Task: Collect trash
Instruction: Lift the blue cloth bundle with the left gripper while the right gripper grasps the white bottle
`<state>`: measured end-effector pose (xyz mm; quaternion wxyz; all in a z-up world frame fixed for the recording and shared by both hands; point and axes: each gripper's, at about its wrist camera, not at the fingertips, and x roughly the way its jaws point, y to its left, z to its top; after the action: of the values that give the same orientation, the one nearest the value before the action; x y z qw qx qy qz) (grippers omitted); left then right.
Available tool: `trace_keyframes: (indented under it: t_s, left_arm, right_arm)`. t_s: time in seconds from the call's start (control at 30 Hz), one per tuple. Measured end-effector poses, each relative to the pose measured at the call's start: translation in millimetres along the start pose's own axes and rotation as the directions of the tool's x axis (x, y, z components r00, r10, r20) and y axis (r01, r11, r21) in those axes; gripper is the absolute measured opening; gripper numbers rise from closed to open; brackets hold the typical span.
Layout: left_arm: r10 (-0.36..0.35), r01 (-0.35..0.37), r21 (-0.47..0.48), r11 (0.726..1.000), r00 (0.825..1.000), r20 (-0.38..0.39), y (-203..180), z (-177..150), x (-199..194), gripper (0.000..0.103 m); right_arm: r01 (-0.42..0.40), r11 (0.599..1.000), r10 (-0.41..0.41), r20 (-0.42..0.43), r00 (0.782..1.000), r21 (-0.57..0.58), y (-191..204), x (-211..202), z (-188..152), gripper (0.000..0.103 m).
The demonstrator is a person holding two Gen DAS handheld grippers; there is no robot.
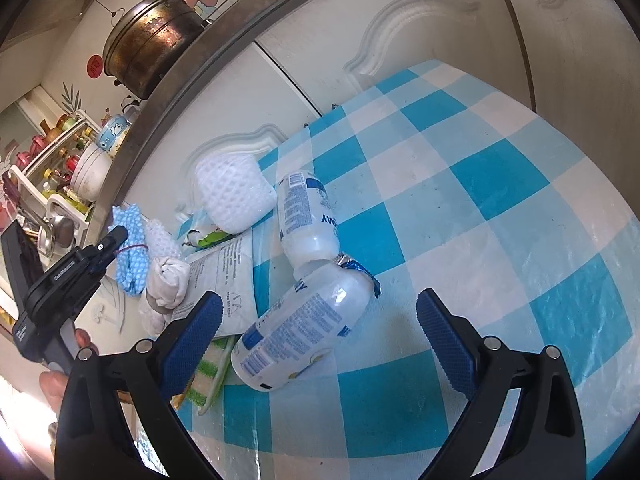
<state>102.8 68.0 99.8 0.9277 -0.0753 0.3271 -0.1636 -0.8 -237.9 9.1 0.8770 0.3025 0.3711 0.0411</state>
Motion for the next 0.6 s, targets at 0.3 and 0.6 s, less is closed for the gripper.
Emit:
trace_keyframes:
  t_s: [0.3, 0.6]
  left_arm:
    - [-0.035, 0.041, -0.095, 0.995, 0.997, 0.066, 18.3, -7.7, -38.1, 0.016]
    - [-0.069, 0.085, -0.15, 0.985, 0.992, 0.106, 31.4, -23.7, -72.1, 0.016]
  right_arm:
    - [0.046, 0.998, -0.047, -0.027, 0.999, -0.052, 5.4, 13.5, -5.8, 0.068]
    - [0.031, 0.995, -0.034, -0.028, 0.999, -0.09, 12.5, 5.0, -16.8, 0.055]
